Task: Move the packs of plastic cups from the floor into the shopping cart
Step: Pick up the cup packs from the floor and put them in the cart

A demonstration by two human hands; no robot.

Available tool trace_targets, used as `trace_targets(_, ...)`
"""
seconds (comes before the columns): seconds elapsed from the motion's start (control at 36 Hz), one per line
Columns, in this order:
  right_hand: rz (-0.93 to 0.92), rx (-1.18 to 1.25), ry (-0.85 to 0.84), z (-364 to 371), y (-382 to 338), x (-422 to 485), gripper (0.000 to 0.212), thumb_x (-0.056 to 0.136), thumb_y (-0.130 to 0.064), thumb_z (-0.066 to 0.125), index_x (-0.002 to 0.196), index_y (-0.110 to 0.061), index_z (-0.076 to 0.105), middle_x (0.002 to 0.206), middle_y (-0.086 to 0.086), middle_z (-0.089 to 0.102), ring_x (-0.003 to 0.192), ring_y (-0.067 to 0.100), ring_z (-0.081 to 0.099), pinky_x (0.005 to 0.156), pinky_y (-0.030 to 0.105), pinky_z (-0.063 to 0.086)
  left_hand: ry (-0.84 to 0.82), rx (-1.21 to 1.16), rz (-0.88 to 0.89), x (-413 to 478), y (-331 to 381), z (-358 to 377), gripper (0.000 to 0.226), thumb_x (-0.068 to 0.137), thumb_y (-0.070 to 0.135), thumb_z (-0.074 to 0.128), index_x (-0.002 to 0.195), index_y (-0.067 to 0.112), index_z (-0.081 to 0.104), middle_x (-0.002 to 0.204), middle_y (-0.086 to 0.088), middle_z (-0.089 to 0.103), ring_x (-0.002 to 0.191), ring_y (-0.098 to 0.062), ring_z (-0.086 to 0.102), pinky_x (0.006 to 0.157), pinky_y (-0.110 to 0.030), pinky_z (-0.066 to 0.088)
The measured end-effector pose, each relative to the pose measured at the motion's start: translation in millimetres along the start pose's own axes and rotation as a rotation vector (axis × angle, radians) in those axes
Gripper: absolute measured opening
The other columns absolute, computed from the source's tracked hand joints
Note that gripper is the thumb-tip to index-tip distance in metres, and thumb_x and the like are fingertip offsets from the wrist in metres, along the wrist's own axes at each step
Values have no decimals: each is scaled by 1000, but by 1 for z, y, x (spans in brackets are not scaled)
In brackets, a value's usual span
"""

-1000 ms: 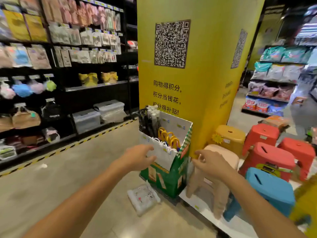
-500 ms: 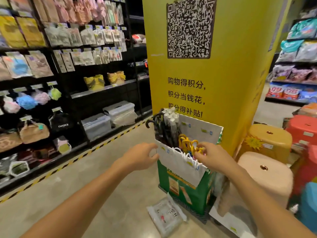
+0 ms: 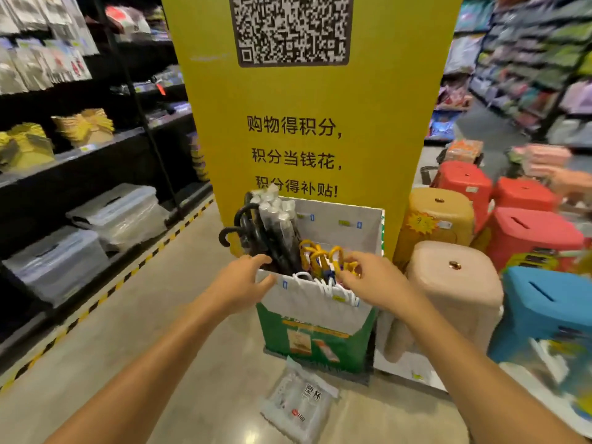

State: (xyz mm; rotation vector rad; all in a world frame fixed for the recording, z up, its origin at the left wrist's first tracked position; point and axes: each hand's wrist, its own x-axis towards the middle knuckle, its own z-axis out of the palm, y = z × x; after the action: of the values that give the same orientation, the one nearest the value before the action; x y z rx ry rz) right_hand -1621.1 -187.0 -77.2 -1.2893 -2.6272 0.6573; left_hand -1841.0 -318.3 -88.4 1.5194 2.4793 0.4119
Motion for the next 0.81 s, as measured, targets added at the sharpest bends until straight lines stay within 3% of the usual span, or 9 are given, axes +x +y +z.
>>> trace_targets(0.11, 136, 45, 24, 26, -20, 10, 26, 103, -37, 57, 119, -20, 66, 93, 4, 67, 88, 27, 65, 74, 42, 56, -62, 0, 97, 32, -36, 5, 46, 96, 49, 47, 137, 30, 47, 132, -1, 56, 101, -18, 59, 85, -36, 54)
trace_targets(0.19, 230, 89, 59, 44, -29, 16, 30, 101, -43, 55, 119, -22, 67, 110, 5, 72, 104, 32, 68, 88, 48, 59, -106, 14, 179, 53, -54, 9, 44, 95, 47, 49, 135, 29, 49, 129, -2, 57, 99, -19, 60, 85, -38, 54)
trace_targets(0.31, 342, 138, 60, 67, -32, 15, 43, 104, -43, 54, 140, -23, 61, 128, 8, 70, 117, 32, 64, 96, 47, 56, -184, -3, 245, 74, -66, 28, 43, 95, 44, 50, 136, 29, 48, 131, -4, 56, 101, -20, 60, 86, -38, 54)
trace_targets(0.44, 471, 174, 56, 96, -7, 20, 47, 104, -43, 55, 147, -26, 55, 116, 2, 69, 111, 29, 66, 80, 36, 50, -265, -65, 318, 100, -64, 67, 47, 96, 42, 51, 140, 27, 45, 141, -2, 52, 120, -19, 54, 97, -37, 51)
trace_targets(0.53, 521, 230, 50, 119, 13, 30, 46, 102, -42, 57, 145, -26, 56, 112, 3, 72, 106, 26, 66, 90, 45, 58, -297, -65, 337, 114, -67, 94, 48, 97, 40, 51, 143, 28, 43, 142, 0, 51, 124, -18, 51, 101, -36, 47)
trace_targets(0.58, 554, 259, 52, 137, 28, 40, 45, 102, -42, 58, 145, -28, 56, 126, 2, 70, 116, 26, 65, 97, 48, 57, -319, -84, 332, 124, -74, 116, 48, 97, 40, 50, 143, 29, 42, 141, 0, 51, 125, -17, 50, 102, -38, 46)
trace_targets(0.67, 591, 310, 80, 173, 50, 57, 47, 103, -39, 58, 148, -26, 54, 139, 5, 66, 126, 27, 62, 101, 44, 54, -361, -129, 311, 141, -92, 154, 47, 97, 40, 50, 143, 31, 42, 136, -1, 54, 120, -17, 53, 100, -40, 49)
trace_targets(0.81, 687, 447, 135, 242, 80, 78, 42, 104, -32, 59, 146, -26, 57, 135, 7, 65, 127, 26, 62, 100, 41, 52, -428, -157, 326, 167, -128, 226, 48, 97, 36, 50, 143, 34, 39, 133, 0, 55, 116, -16, 53, 91, -39, 52)
